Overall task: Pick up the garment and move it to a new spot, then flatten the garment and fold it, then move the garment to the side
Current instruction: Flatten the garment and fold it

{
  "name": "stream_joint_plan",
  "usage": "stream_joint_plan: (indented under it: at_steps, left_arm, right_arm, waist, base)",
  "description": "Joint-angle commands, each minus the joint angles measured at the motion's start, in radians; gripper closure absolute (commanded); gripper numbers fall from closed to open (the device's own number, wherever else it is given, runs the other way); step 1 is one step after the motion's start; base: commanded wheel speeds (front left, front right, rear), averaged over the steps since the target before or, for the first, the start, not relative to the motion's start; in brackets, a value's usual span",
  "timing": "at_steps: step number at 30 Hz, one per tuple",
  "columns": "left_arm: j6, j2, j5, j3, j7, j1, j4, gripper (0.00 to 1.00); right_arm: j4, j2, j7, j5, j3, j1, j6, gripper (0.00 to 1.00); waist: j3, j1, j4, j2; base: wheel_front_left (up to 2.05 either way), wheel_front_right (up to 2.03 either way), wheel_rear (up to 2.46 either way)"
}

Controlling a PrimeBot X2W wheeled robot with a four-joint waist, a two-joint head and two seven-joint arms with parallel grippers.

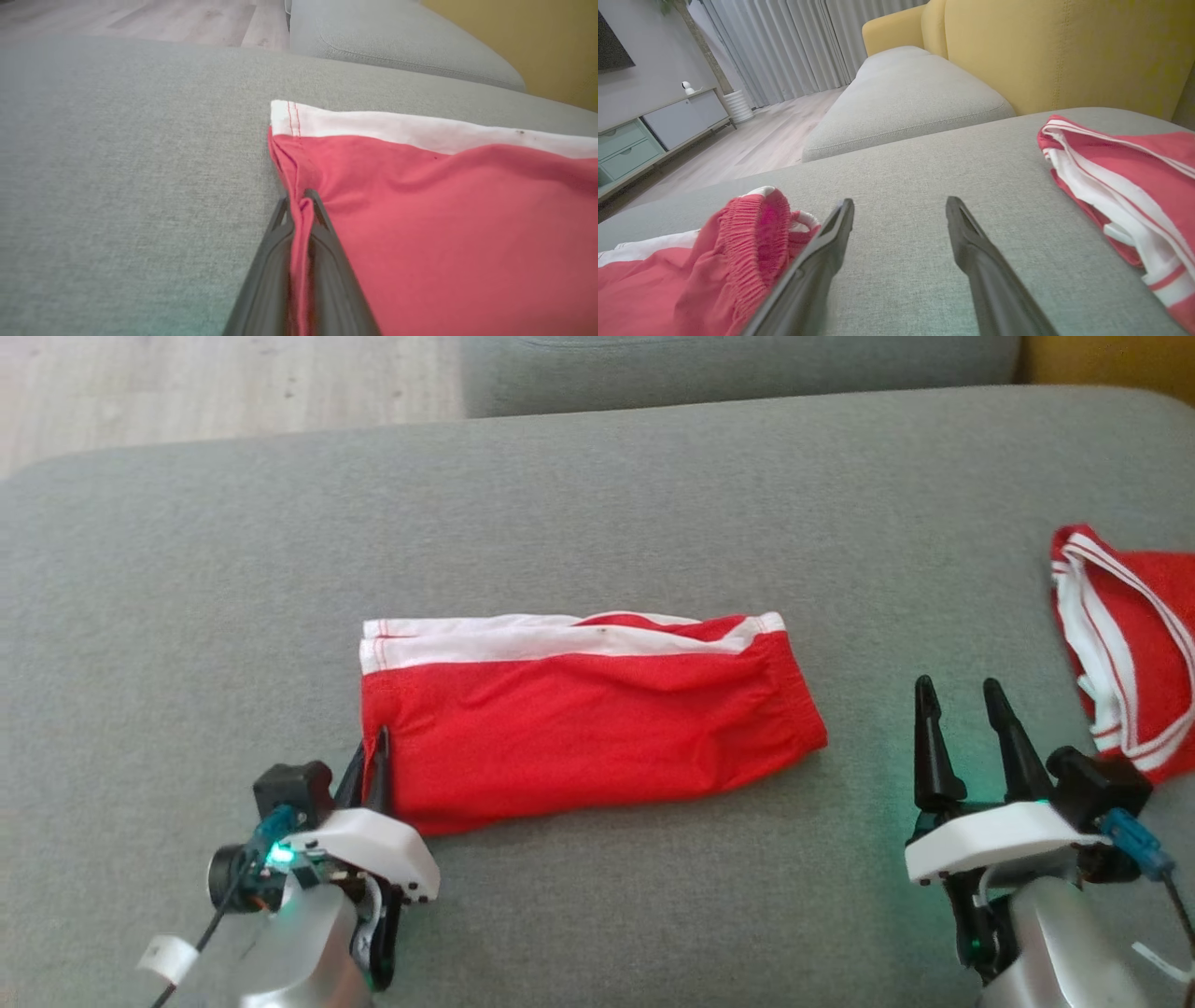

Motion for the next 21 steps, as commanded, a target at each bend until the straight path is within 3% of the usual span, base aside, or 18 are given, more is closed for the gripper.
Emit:
stream_joint_plan:
  at_steps: [1,2,3,8,13,21]
  left_arm:
    - [0.019,0.016,0.021,0.045,-0.012,-0.017,-0.061,0.57]
    - [0.026,0.015,0.029,0.053,-0.012,-0.006,-0.082,0.23]
    - [0.031,0.014,0.038,0.062,-0.012,0.004,-0.106,0.0]
    - [0.053,0.003,0.094,0.105,-0.012,0.064,-0.223,0.0]
    - [0.038,-0.012,0.143,0.131,-0.013,0.121,-0.298,0.0]
    - [0.013,-0.028,0.184,0.142,-0.013,0.148,-0.344,0.0]
  right_arm:
    - [-0.03,-0.001,-0.004,0.007,0.034,-0.017,-0.001,0.0]
    - [-0.032,-0.001,-0.004,0.009,0.04,-0.02,-0.001,0.0]
    - [-0.036,-0.001,-0.004,0.011,0.048,-0.023,-0.001,0.0]
    - [-0.064,-0.001,-0.004,0.041,0.109,-0.049,-0.001,0.0]
    - [-0.053,-0.001,-0.004,0.054,0.165,-0.09,-0.001,0.0]
    - [0.188,-0.001,-0.004,-0.026,0.118,-0.153,-0.001,0.0]
  waist:
    - [-0.003,0.0003,0.015,-0.0001]
    - [-0.002,0.0003,0.018,-0.0001]
    - [0.0,0.0003,0.022,-0.0001]
    - [0.008,0.0003,0.048,-0.0001]
    - [0.023,0.0003,0.093,-0.0001]
    - [0.062,0.0003,0.179,-0.0001]
  base:
    - [0.0,0.0,0.0]
    - [0.0,0.0,0.0]
    - [0.0,0.0,0.0]
    - [0.0,0.0,0.0]
    - [0.0,0.0,0.0]
    - [0.0,0.0,0.0]
